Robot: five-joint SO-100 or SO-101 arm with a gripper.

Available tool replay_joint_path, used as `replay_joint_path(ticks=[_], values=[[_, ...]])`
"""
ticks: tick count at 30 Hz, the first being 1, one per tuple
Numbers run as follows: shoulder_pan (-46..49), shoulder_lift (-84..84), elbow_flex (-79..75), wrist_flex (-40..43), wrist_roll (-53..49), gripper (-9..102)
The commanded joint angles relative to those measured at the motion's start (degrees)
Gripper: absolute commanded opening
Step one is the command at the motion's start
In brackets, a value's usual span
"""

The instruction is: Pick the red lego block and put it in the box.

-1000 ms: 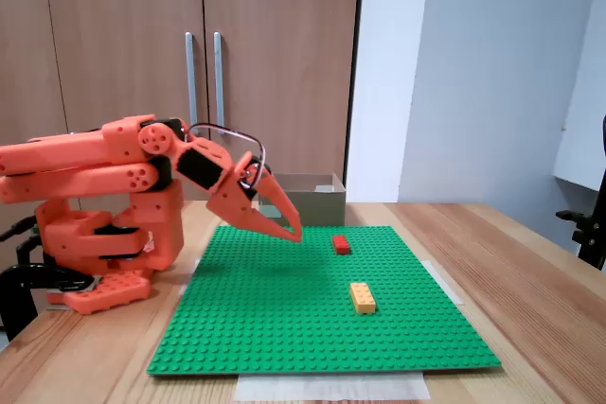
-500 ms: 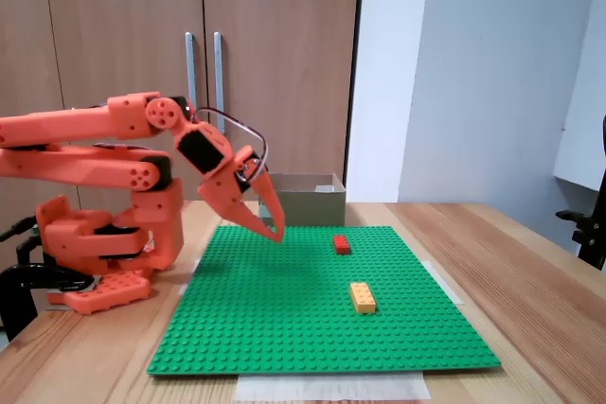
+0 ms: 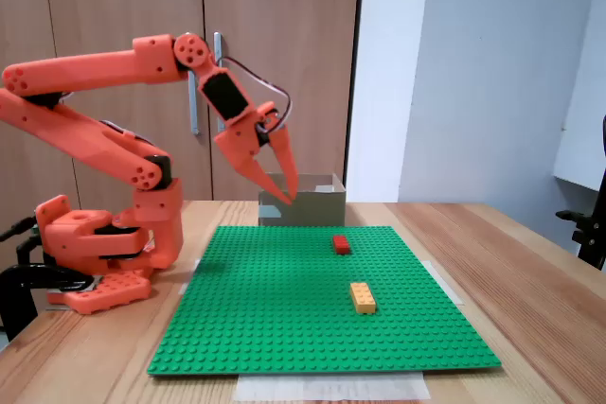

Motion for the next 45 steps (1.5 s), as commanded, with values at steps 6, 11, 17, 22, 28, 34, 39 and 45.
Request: replay_joint_path(ticks=[6,11,17,22,28,34,39,45], values=[[-2.3,-14.2,-15.5,3.2,3.5,5],[-4.0,-24.4,-23.4,4.2,6.2,6],[-6.5,-33.8,-28.0,3.3,8.8,6],[-6.8,-39.3,-29.4,-0.2,10.9,6],[-6.5,-46.0,-33.6,0.4,11.9,13],[-7.6,-48.6,-36.9,4.5,12.1,21],[-7.9,-52.6,-40.6,7.2,12.2,24],[-7.7,-58.3,-43.5,7.2,13.0,30]])
